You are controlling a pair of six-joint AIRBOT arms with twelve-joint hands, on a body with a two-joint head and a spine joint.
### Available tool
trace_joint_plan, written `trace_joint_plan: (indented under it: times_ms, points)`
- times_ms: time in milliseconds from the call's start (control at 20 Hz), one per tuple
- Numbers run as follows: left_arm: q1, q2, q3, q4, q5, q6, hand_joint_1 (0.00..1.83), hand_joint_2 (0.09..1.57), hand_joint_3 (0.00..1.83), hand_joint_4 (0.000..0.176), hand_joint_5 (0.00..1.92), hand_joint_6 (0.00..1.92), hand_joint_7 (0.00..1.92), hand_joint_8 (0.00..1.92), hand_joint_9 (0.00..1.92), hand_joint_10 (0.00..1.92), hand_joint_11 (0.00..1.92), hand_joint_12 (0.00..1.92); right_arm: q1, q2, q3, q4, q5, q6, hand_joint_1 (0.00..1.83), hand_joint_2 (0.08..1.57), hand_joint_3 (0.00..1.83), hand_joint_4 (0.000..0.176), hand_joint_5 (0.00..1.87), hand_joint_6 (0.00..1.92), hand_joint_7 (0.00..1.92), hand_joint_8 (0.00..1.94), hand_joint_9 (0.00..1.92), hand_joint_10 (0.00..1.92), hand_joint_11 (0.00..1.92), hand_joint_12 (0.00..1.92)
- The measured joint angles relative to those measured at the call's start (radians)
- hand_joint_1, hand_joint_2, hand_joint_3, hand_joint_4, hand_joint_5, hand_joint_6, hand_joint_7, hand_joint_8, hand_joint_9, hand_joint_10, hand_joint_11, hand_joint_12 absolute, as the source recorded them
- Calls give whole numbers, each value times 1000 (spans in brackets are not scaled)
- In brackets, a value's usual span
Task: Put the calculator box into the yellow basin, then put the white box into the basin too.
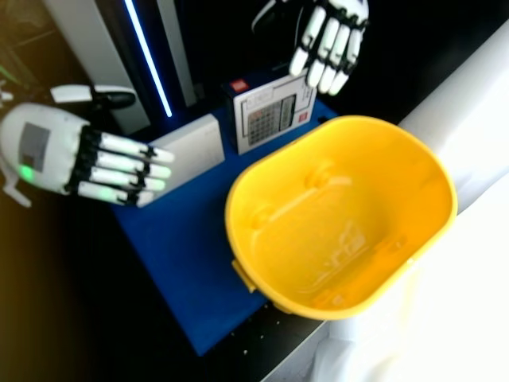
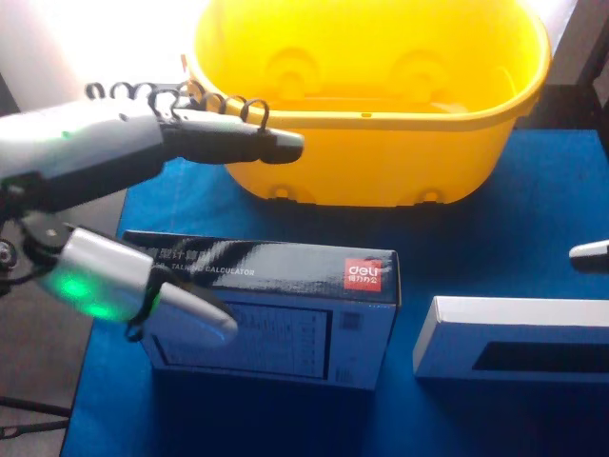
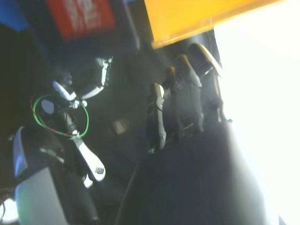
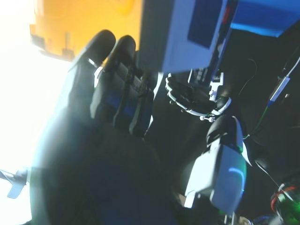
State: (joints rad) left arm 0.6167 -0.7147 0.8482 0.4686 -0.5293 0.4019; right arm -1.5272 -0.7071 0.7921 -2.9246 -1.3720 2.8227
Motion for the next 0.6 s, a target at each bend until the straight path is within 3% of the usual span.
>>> trace_joint_plan:
  times_ms: [50,300,450,500,550,600]
  points:
    - [0,-21,19,20,24,-30,757,815,4,1,270,3,241,2,217,7,0,845,0,-14,14,18,25,-13,598,784,1,0,622,3,640,3,595,22,54,1181]
    - [31,-79,62,38,95,-63,765,840,5,0,384,26,335,15,292,43,0,1274,30,-75,45,28,104,-18,835,871,15,0,697,28,715,30,667,60,76,1362]
    - [39,-94,87,92,124,-133,858,911,8,0,531,45,480,39,409,119,0,1407,37,-87,52,25,119,-18,1069,970,0,0,861,54,864,48,705,328,214,1397]
    - [39,-99,93,94,128,-141,980,963,7,0,654,51,605,46,505,157,0,1433,37,-87,54,22,116,-18,1136,1086,13,0,933,816,985,113,760,563,331,1467]
    - [39,-100,94,97,130,-141,1077,1003,4,0,758,51,706,42,594,176,37,1443,42,-88,54,26,120,-19,1193,1131,0,0,929,1023,948,882,799,819,477,1546]
    - [47,-101,94,95,120,-142,1145,1095,8,0,914,806,909,77,809,280,367,1443,47,-90,55,30,118,-19,1198,1151,1,13,910,1120,912,1086,878,956,657,1543]
